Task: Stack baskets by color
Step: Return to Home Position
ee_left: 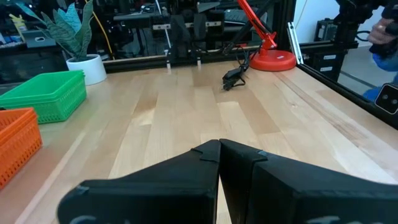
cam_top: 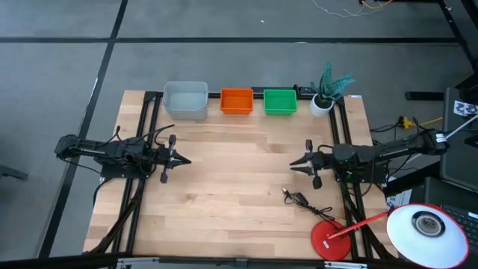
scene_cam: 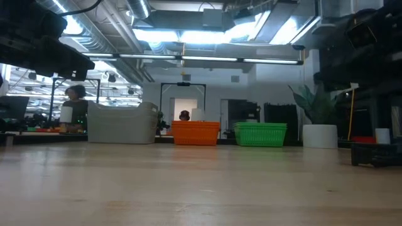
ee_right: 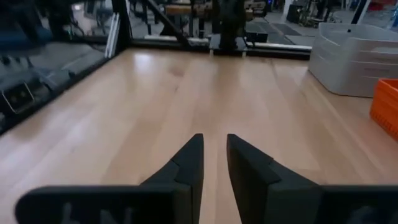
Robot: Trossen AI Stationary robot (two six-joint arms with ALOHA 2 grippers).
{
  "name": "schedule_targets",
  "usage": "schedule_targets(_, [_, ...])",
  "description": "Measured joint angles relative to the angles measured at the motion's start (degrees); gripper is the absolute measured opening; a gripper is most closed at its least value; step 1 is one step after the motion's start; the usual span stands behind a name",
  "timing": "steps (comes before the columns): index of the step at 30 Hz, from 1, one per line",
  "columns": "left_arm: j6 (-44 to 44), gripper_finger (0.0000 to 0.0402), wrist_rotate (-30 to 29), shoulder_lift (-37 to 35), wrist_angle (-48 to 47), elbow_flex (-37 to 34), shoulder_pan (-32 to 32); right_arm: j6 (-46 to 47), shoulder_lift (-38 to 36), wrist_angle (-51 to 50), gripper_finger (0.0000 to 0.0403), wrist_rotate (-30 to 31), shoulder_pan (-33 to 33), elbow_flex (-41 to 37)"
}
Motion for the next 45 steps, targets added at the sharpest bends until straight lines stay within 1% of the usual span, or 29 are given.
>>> schedule_targets(4, [0.0,0.0,0.0,0.0,0.01,0.01,-0.01,3.06,-5.83,-4.51,0.0071,-0.26,-0.43,0.0])
schedule_targets(14, [0.0,0.0,0.0,-0.01,0.0,0.01,0.0,2.98,-21.1,-17.34,0.0071,-0.25,-0.59,0.0])
schedule_targets(18, [0.0,0.0,0.0,-0.01,0.0,0.01,-0.02,2.9,-26.67,-19.62,0.0071,-0.23,-0.59,0.0])
schedule_targets(23, [0.0,0.0,0.0,-0.01,0.01,0.0,-0.01,2.69,-32.18,-19.57,0.0071,-0.3,-0.59,0.0])
schedule_targets(28, [0.0,0.0,0.0,0.01,0.01,0.01,-0.01,2.76,-32.23,-17.24,0.0071,-0.23,-0.58,0.04])
schedule_targets(45, [0.0,0.0,-0.01,-0.01,0.01,0.02,0.01,2.73,-32.19,-17.72,0.0071,-0.23,-0.59,0.04])
